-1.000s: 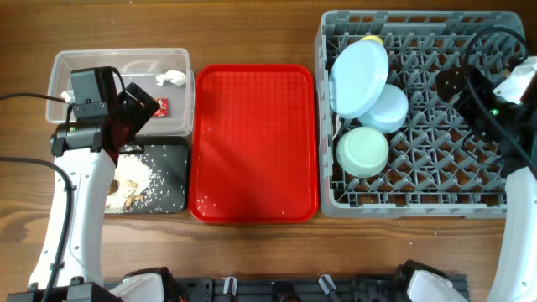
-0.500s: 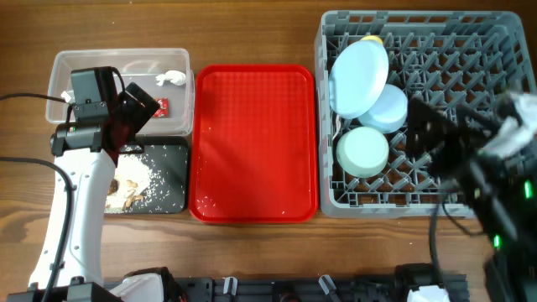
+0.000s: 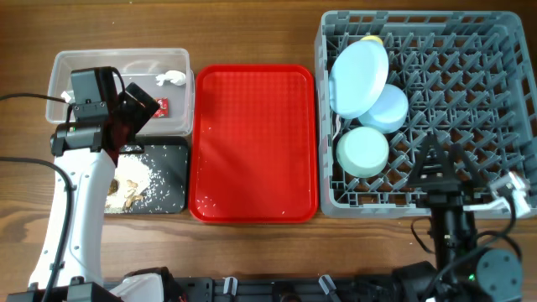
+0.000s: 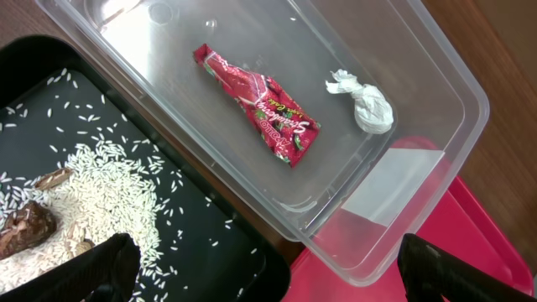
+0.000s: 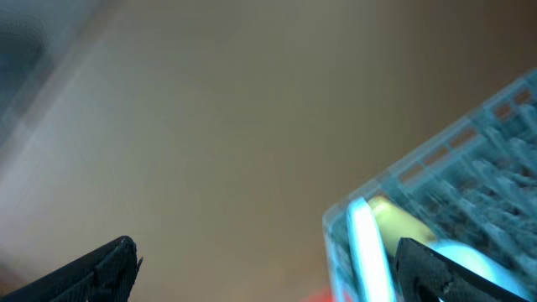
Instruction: Sort waste into correct bins and load items into the dishwasher rack
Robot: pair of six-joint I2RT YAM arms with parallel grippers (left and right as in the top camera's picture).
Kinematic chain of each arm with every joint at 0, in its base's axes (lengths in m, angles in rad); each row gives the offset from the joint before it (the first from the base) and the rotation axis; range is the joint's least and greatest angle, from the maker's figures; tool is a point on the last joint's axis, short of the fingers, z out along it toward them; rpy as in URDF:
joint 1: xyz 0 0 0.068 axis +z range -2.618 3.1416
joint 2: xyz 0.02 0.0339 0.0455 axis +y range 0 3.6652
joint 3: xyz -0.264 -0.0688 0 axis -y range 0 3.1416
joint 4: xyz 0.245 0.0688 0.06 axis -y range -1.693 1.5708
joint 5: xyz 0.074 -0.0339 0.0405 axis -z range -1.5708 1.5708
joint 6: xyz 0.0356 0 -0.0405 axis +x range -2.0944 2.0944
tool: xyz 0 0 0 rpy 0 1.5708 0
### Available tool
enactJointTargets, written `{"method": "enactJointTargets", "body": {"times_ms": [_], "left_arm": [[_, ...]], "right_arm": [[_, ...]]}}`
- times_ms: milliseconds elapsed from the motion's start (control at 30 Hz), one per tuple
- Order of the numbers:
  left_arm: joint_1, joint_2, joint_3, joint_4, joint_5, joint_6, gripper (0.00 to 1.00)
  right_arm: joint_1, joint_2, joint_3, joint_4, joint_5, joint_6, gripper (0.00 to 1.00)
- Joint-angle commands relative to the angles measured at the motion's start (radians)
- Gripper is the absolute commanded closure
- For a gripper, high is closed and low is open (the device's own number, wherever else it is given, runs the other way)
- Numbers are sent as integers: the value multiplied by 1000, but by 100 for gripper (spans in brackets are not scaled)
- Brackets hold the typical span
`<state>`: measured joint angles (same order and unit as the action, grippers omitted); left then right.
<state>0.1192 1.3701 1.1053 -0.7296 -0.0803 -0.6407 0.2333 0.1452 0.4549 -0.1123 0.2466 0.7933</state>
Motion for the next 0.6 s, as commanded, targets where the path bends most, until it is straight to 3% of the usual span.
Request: {"method": "enactJointTargets", "body": {"times_ms": [0, 333, 467, 567], "left_arm": [[3, -16, 8, 2, -3, 16, 0], [3, -16, 8, 2, -3, 16, 0], [3, -16, 8, 2, -3, 16, 0], [3, -16, 8, 2, -3, 16, 0]], "right_arm": [[4, -89, -132, 140, 106, 83, 0], [5, -142, -295, 259, 127, 5, 0], [5, -142, -362, 374, 74, -183, 0], [5, -142, -399, 446, -57, -431, 0]]}}
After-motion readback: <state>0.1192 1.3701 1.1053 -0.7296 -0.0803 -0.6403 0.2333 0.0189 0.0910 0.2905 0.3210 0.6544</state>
